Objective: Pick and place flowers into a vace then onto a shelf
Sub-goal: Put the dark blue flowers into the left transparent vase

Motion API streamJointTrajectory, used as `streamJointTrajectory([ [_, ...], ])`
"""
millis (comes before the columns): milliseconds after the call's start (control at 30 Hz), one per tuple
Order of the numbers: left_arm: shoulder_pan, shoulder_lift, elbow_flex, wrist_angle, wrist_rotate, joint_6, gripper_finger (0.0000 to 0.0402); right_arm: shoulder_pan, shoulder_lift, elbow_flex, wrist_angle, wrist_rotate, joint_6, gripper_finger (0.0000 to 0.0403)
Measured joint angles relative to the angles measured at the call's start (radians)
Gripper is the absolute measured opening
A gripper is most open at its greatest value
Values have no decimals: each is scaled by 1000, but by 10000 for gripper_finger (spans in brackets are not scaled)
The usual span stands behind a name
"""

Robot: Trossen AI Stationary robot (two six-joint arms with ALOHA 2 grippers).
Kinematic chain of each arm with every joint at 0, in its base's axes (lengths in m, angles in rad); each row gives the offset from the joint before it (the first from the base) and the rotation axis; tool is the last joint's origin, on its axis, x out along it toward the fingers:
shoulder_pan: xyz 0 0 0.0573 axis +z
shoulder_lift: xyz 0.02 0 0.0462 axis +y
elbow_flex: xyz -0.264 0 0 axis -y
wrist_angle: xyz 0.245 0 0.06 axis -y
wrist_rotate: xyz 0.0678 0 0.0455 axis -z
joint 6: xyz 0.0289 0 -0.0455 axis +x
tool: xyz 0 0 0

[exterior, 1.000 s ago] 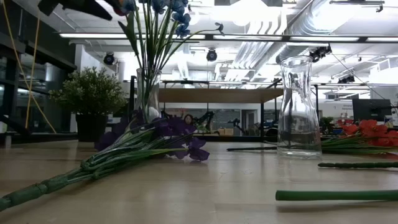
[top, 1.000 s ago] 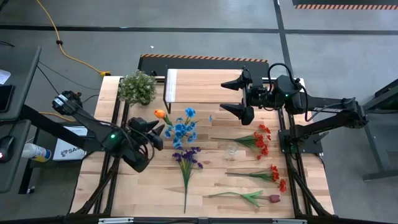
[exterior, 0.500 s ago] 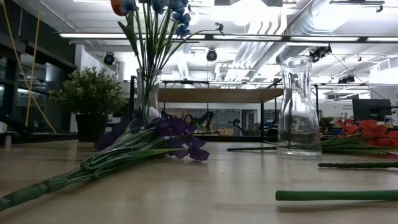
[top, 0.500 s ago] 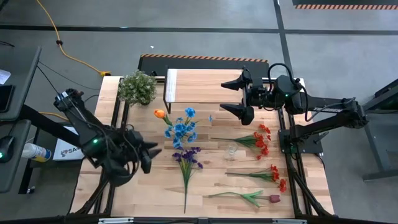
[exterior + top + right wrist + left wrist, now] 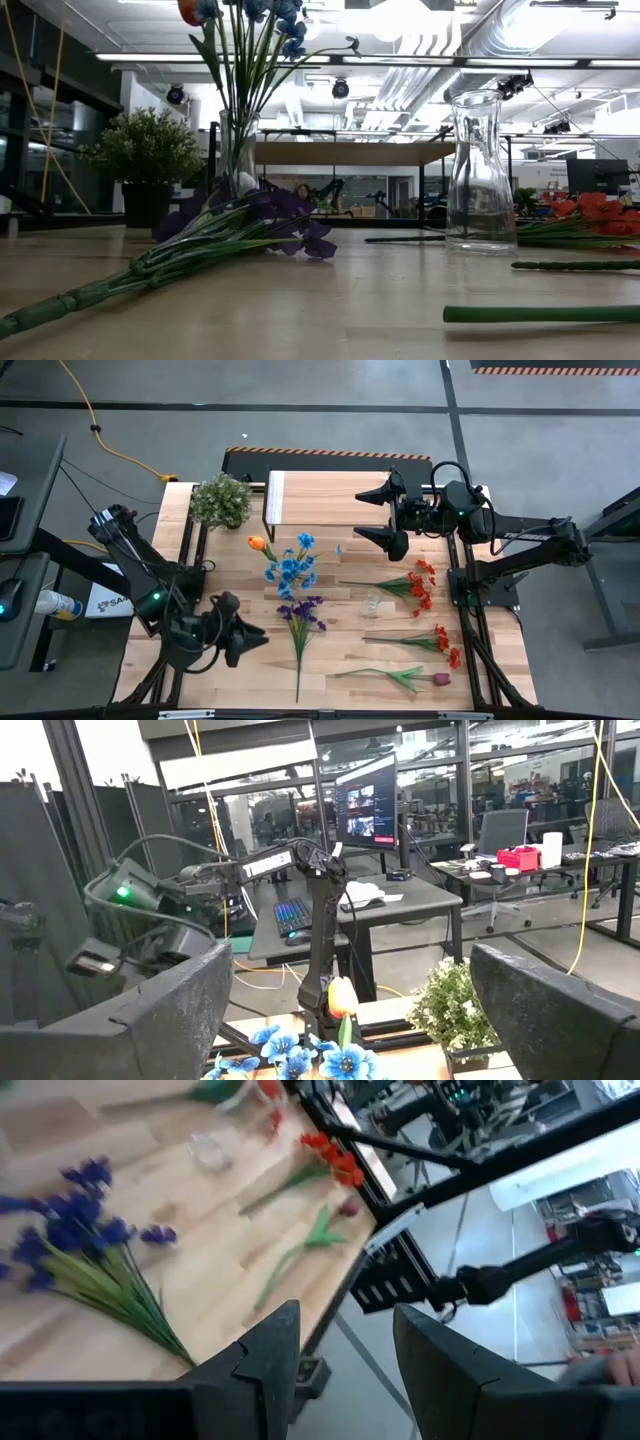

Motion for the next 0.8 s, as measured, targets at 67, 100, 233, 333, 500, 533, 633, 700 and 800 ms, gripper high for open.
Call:
streamJointTrajectory([
  [67, 0, 20, 0, 39, 18, 0, 195, 0, 0, 0, 0, 0, 0, 394],
  [100, 0, 30, 0, 58, 24, 0, 195, 0, 0, 0, 0, 0, 0, 394],
  [233, 0, 62, 0, 104, 48, -4, 195, 0, 0, 0, 0, -1, 24, 394],
  [333, 0, 75, 0, 127, 49, -4, 195, 0, -1, 0, 0, -2, 27, 394],
  [500, 2, 92, 0, 121, 48, 0, 195, 0, -6, 0, -1, -2, 27, 394],
  [533, 2, 96, 0, 120, 48, 0, 195, 0, -7, 0, 0, -3, 27, 394],
  [633, 2, 113, 0, 122, 44, 0, 195, 0, -10, 0, 0, -2, 28, 394],
  [700, 2, 125, 0, 127, 27, -4, 195, 0, -11, 0, 0, -2, 29, 394],
  [800, 2, 149, 0, 131, -12, -59, 195, 0, -14, 0, -1, -5, 30, 394],
])
